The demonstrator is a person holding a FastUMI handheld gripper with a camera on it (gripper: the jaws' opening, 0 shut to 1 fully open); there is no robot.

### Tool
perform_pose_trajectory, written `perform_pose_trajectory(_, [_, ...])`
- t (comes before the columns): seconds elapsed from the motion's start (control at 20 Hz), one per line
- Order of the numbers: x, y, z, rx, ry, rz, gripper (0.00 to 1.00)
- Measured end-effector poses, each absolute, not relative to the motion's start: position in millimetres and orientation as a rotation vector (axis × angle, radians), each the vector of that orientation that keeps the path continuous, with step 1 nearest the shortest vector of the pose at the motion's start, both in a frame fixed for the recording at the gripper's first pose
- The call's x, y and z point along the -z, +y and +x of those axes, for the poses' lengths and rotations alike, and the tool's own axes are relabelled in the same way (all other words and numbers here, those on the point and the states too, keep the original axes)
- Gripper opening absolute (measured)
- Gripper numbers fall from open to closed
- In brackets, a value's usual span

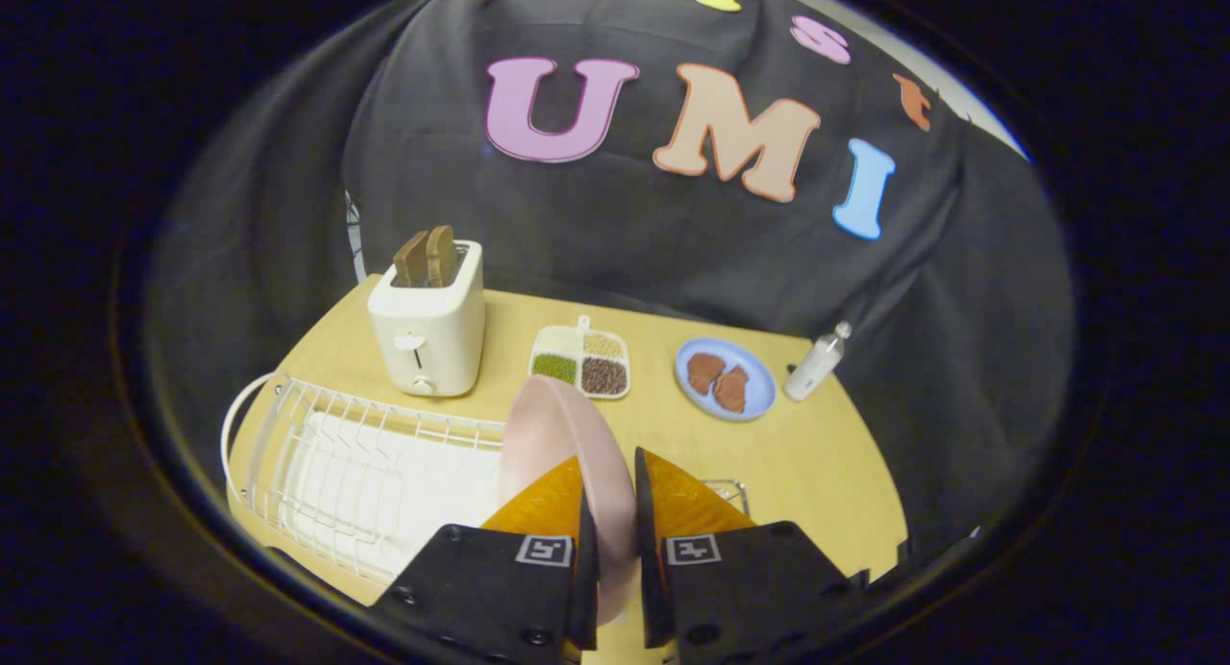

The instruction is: Take the plate from the dish rack, then take the spoon from the basket and place it into the plate.

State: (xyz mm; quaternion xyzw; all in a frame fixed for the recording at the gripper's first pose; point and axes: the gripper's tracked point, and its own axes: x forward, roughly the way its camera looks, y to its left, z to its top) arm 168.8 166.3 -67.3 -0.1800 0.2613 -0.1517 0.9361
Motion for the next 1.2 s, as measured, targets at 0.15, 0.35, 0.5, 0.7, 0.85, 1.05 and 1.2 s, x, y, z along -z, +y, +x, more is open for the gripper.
perform_pose_trajectory(0.15, [59.0, 176.0, 159.8, 0.272, 0.523, -0.358, 0.21])
perform_pose_trajectory(0.35, [46.1, 172.8, 143.7, 0.226, 0.511, -0.350, 0.21])
perform_pose_trajectory(0.5, [27.6, 159.1, 122.6, 0.206, 0.482, -0.351, 0.21])
perform_pose_trajectory(0.7, [9.2, 136.3, 85.6, 0.172, 0.459, -0.310, 0.21])
perform_pose_trajectory(0.85, [1.6, 114.9, 53.4, 0.143, 0.455, -0.276, 0.21])
perform_pose_trajectory(1.05, [7.0, 75.9, 9.5, 0.129, 0.453, -0.235, 0.21])
perform_pose_trajectory(1.2, [28.7, 44.8, -17.3, 0.127, 0.470, -0.196, 0.21])
